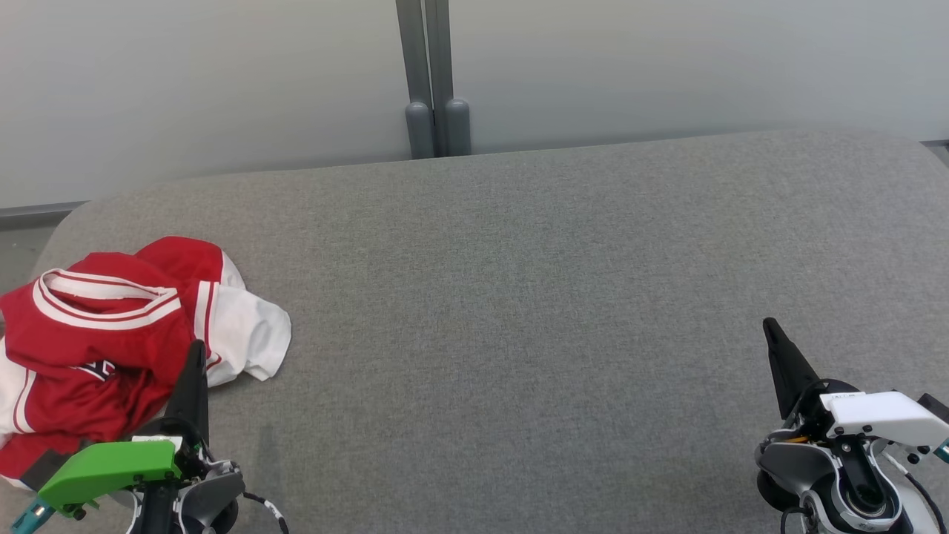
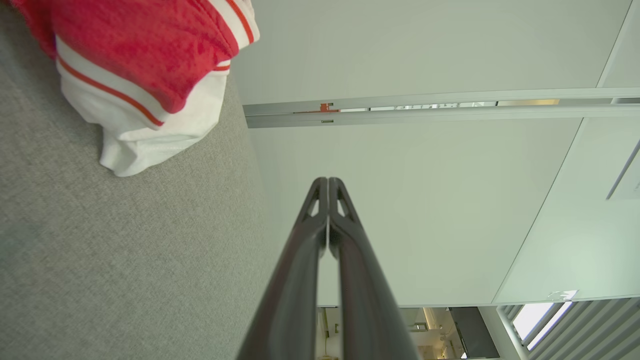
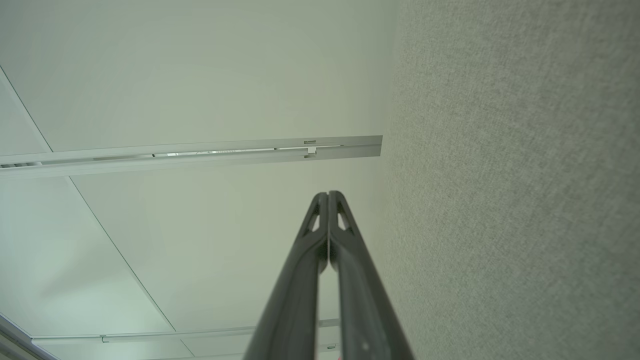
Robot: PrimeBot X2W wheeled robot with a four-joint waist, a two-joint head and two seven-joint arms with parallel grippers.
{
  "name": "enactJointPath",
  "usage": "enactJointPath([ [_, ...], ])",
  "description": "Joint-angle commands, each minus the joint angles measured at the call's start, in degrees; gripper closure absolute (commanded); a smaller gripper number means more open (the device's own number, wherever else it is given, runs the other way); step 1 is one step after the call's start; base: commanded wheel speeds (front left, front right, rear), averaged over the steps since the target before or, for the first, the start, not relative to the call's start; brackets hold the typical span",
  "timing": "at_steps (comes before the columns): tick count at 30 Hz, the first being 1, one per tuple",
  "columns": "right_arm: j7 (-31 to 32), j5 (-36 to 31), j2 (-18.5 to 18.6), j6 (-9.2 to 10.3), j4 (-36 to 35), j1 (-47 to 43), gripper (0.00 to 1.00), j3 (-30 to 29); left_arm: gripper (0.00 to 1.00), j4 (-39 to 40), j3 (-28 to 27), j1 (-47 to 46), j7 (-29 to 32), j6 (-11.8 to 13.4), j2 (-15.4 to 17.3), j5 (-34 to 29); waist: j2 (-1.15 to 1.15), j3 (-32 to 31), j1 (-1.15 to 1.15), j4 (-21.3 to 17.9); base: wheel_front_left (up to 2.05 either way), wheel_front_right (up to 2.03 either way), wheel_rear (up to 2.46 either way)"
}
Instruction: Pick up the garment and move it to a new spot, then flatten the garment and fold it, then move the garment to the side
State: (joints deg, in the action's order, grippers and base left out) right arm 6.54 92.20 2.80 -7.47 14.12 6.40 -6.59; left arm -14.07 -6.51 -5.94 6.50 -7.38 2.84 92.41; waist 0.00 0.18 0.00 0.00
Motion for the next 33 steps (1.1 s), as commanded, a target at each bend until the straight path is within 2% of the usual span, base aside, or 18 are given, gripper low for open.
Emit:
enactJointPath([
  [1, 0.1, 0.4, 0.1, -0.05, -0.2, -0.5, 1.0, 0.0, 1.0, 0.1, -0.1, -0.6, 0.2, -0.3, 0.0, 0.0, 0.0, 0.0, 0.0, 0.0, 0.0, 0.0, 0.0],
  [33, 0.1, 0.4, 0.1, -0.05, -0.2, -0.5, 1.0, 0.0, 1.0, 0.1, -0.1, -0.6, 0.2, -0.3, 0.0, 0.0, 0.0, 0.0, 0.0, 0.0, 0.0, 0.0, 0.0],
])
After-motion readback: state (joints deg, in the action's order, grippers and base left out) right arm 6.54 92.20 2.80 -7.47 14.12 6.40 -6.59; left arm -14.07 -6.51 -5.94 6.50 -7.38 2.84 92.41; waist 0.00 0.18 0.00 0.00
